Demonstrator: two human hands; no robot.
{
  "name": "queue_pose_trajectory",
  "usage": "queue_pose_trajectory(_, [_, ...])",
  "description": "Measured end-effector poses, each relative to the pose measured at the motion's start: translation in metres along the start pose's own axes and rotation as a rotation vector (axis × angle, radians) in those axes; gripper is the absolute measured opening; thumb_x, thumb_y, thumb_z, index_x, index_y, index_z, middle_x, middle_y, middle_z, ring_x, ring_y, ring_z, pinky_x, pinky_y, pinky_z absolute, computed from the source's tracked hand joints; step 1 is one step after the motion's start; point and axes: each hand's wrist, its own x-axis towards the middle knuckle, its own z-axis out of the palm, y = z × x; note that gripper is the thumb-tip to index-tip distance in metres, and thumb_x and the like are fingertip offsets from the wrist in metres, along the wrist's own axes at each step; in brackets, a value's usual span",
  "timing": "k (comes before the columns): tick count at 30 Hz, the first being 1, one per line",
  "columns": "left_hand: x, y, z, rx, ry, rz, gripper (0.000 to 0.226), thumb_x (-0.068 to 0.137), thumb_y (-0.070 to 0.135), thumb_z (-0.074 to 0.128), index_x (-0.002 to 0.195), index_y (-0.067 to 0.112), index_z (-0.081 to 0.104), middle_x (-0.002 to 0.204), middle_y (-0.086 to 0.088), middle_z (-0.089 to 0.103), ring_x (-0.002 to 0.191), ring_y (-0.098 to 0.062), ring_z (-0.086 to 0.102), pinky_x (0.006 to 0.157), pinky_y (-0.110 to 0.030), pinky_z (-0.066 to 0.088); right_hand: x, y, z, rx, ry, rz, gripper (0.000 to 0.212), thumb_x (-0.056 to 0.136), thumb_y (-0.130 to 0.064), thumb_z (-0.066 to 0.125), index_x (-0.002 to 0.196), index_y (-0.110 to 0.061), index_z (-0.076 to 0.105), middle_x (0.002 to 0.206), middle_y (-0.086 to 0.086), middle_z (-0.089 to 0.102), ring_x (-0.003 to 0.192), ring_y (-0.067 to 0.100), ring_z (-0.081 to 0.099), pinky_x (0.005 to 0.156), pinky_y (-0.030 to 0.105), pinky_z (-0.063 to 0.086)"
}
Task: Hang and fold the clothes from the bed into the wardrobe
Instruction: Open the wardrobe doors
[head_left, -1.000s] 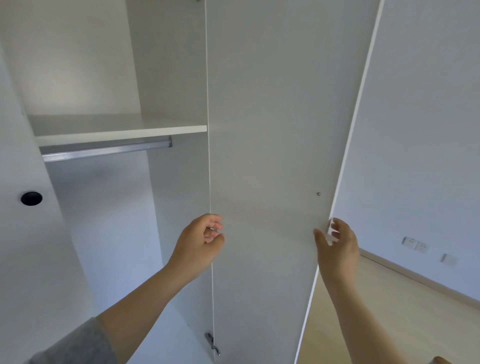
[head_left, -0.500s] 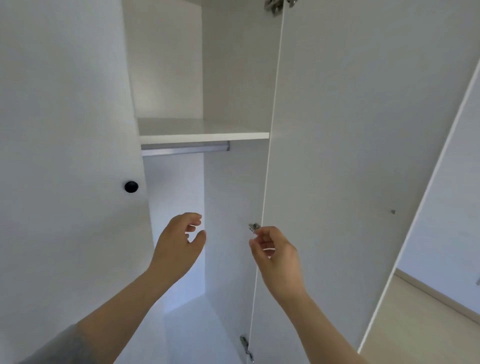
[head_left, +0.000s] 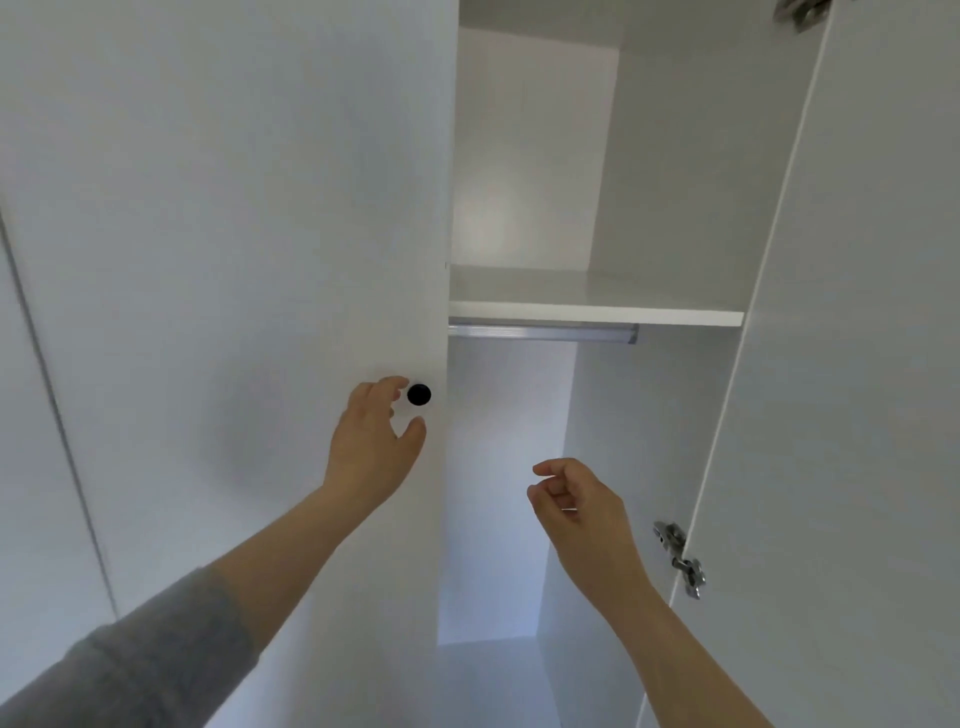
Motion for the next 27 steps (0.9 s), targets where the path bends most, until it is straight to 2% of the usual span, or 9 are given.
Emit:
queue_pose_trajectory(5, [0.003,0.014,0.022,0.065,0.078,-0.044,0.029,0.09,0.017,0.06,0.119,0.02,0.058,0.118,0.002,0.046,0.094,-0.014,0.059,0.079,-0.022,0.043,0.028,0.018,-0.019,0.02,-0.152,-0.042,0.014,0.091,-0.022,0.061,0.099,-0.035,0.061,0.08,-0.014,0.065,0.064,0.003,0.057,0.059,0.012,0.045])
queue_pose_trajectory(8, [0.01,0.021,0.027,0.141,0.061,-0.086,0.031,0.09,0.02,0.061,0.121,0.018,0.057,0.118,0.001,0.048,0.09,-0.015,0.058,0.078,-0.023,0.042,0.037,0.024,-0.027,0.04,-0.207,-0.047,0.014,0.092,-0.023,0.061,0.1,-0.034,0.061,0.081,-0.013,0.066,0.066,0.005,0.059,0.061,0.015,0.049])
queue_pose_trajectory(13, [0.018,0.036,0.026,0.212,0.102,-0.167,0.015,0.087,0.018,0.061,0.102,0.016,0.064,0.104,-0.003,0.058,0.081,-0.018,0.06,0.075,-0.026,0.046,0.044,0.025,-0.046,0.031,-0.244,-0.072,0.014,0.092,-0.021,0.061,0.102,-0.031,0.062,0.083,-0.007,0.068,0.076,0.006,0.063,0.066,0.015,0.05])
queue_pose_trajectory(17, [-0.002,0.048,0.02,0.179,0.153,-0.197,0.01,0.085,0.016,0.061,0.094,0.018,0.066,0.097,0.0,0.063,0.078,-0.016,0.061,0.075,-0.028,0.051,0.048,0.014,-0.058,0.091,-0.229,-0.083,0.015,0.092,-0.02,0.06,0.099,-0.033,0.063,0.086,-0.006,0.07,0.079,0.011,0.066,0.069,0.02,0.054])
queue_pose_trajectory(23, [-0.052,0.053,-0.008,0.091,0.238,-0.146,0.013,0.086,0.015,0.063,0.083,0.028,0.063,0.087,0.011,0.061,0.061,-0.007,0.058,0.065,-0.02,0.047,0.06,-0.038,-0.041,0.237,-0.281,-0.121,0.013,0.094,-0.017,0.059,0.099,-0.026,0.067,0.092,-0.002,0.072,0.09,0.017,0.068,0.087,0.038,0.056])
queue_pose_trajectory(25, [-0.065,0.054,-0.019,0.035,0.253,-0.157,0.015,0.086,0.015,0.064,0.085,0.031,0.064,0.089,0.012,0.063,0.057,-0.005,0.055,0.064,-0.017,0.045,0.068,-0.063,-0.025,0.274,-0.338,-0.151,0.016,0.095,-0.023,0.059,0.108,-0.025,0.067,0.102,-0.002,0.071,0.099,0.014,0.067,0.096,0.041,0.053])
queue_pose_trajectory(27, [-0.076,0.053,-0.028,0.003,0.263,-0.165,0.018,0.086,0.015,0.064,0.086,0.033,0.064,0.09,0.013,0.064,0.055,-0.004,0.052,0.061,-0.013,0.043,0.072,-0.083,-0.006,0.277,-0.412,-0.18,0.029,0.096,-0.03,0.058,0.123,-0.023,0.063,0.116,-0.002,0.068,0.109,0.013,0.064,0.102,0.042,0.049])
